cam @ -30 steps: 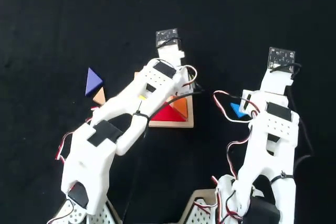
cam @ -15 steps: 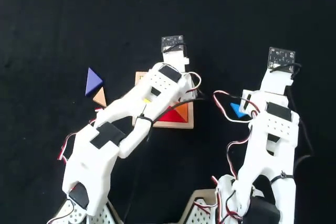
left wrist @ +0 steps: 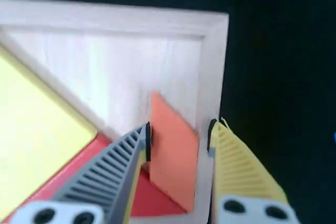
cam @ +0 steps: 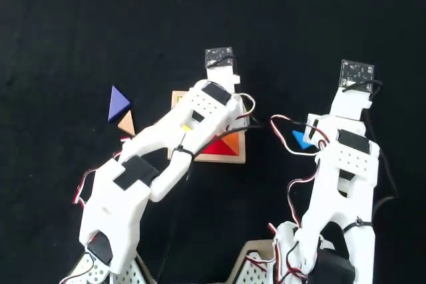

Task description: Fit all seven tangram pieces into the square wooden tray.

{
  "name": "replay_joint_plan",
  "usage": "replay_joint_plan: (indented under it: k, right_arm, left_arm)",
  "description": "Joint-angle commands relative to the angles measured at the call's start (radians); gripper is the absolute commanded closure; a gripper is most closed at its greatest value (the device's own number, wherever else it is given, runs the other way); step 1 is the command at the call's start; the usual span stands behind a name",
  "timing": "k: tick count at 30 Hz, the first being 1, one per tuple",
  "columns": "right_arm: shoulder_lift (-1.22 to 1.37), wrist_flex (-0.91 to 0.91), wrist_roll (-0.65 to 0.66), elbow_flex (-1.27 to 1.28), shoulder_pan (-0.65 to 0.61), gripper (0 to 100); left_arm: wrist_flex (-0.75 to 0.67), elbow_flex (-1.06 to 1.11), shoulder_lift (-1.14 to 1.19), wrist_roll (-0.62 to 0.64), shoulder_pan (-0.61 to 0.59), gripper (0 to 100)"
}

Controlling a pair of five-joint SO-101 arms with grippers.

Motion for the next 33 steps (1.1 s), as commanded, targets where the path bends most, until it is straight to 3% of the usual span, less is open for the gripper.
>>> replay_joint_plan:
  k: [1, 10, 17, 19, 26, 29, 33]
  right_arm:
    - [-0.031, -0.017, -0.002, -0.044, -0.025, 98.7]
    - [-0.031, -0.017, -0.002, -0.045, -0.025, 98.7]
    - [-0.031, -0.017, -0.002, -0.045, -0.023, 98.7]
    - [-0.031, -0.017, -0.002, -0.045, -0.023, 98.7]
    - [-0.031, -0.017, 0.009, -0.041, -0.046, 98.7]
    - [-0.031, -0.008, 0.060, -0.038, -0.086, 98.7]
    - [-0.031, -0.017, 0.068, -0.012, -0.112, 98.8]
  left_arm:
    - [0.046, -0.015, -0.069, -0.003, 0.025, 80]
    - [0.055, -0.015, -0.075, -0.003, 0.044, 80]
    - [0.186, -0.033, -0.259, -0.014, 0.027, 80]
    - [0.238, -0.033, -0.345, -0.072, -0.010, 80]
    - [0.517, -0.019, -0.710, -0.457, -0.268, 80]
    - [0.549, 0.045, -0.801, -0.534, -0.441, 80]
    - [0.546, 0.193, -0.798, -0.611, -0.579, 80]
